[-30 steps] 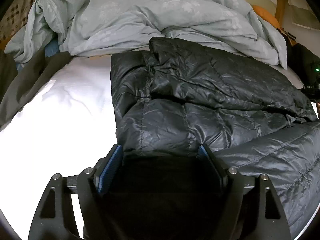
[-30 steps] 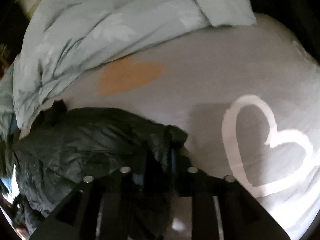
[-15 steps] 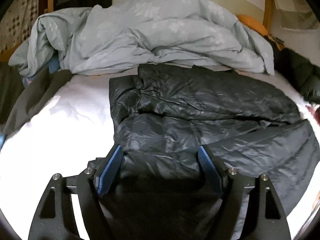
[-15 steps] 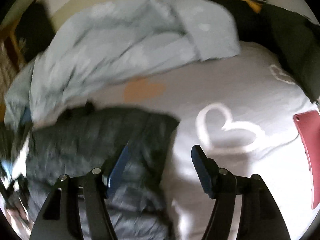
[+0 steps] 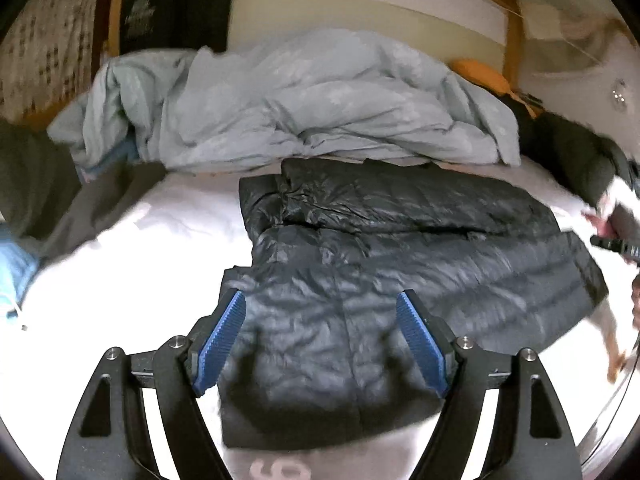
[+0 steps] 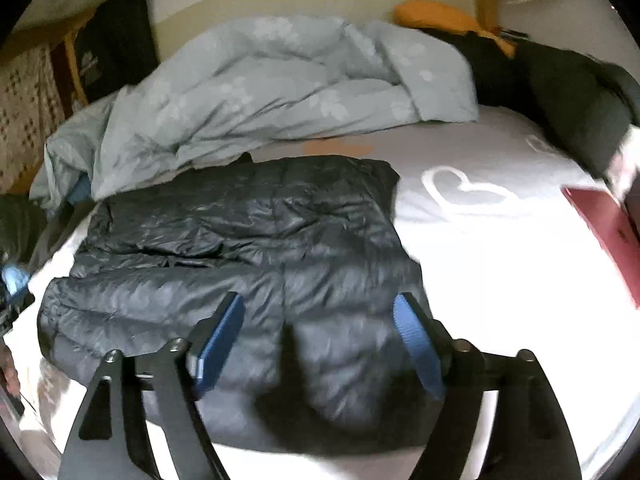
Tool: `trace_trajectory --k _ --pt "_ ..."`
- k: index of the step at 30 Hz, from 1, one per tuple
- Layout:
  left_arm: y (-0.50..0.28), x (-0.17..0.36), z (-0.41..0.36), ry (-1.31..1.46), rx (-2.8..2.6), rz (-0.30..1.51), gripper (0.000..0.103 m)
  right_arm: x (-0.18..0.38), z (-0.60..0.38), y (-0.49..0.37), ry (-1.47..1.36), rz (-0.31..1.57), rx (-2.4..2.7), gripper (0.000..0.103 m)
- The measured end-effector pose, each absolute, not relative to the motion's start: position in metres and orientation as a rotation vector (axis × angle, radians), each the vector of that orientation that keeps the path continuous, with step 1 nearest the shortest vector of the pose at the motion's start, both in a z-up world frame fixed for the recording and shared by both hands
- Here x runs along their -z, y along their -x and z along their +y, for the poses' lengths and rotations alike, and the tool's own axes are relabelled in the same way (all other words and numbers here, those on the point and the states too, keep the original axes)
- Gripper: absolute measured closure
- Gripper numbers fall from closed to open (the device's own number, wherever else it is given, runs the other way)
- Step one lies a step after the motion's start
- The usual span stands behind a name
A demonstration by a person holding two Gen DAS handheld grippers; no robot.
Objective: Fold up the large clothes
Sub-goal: 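Open both tools and lift them off the dark grey jacket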
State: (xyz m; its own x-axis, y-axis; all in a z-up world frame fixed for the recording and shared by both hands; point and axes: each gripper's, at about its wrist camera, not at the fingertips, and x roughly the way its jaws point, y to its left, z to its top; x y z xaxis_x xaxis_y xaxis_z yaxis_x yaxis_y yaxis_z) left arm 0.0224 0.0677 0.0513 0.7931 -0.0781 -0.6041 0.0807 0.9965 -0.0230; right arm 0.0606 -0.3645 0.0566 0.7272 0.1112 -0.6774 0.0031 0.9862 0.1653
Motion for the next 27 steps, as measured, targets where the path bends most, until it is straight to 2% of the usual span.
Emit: trace_trajectory --k 7,10,14,18,27 --pt "0.007 -0.028 0.03 -0.177 0.132 0.68 0.024 -0.049 -0.349 -0.029 -0.119 0.719 -0.037 0.016" --pt "0.012 -0.016 0.013 -0.269 0.172 0.711 0.024 -0.042 -0.337 -0.026 -0.066 0.732 -0.063 0.012" --pt "0.014 -0.003 0.007 -0.243 0.275 0.8 0.024 -0.027 -0.325 -0.023 -0.031 0.792 -0.096 0.011" --pt "0.012 0.011 -0.002 -0.384 0.18 0.786 0.024 -0.021 -0.302 -0.014 0.103 0.778 -0.136 0.011" --pt "0.001 0.027 0.001 -0.39 0.124 0.803 0.021 -0.012 -0.259 0.0 0.313 0.763 -0.209 0.011"
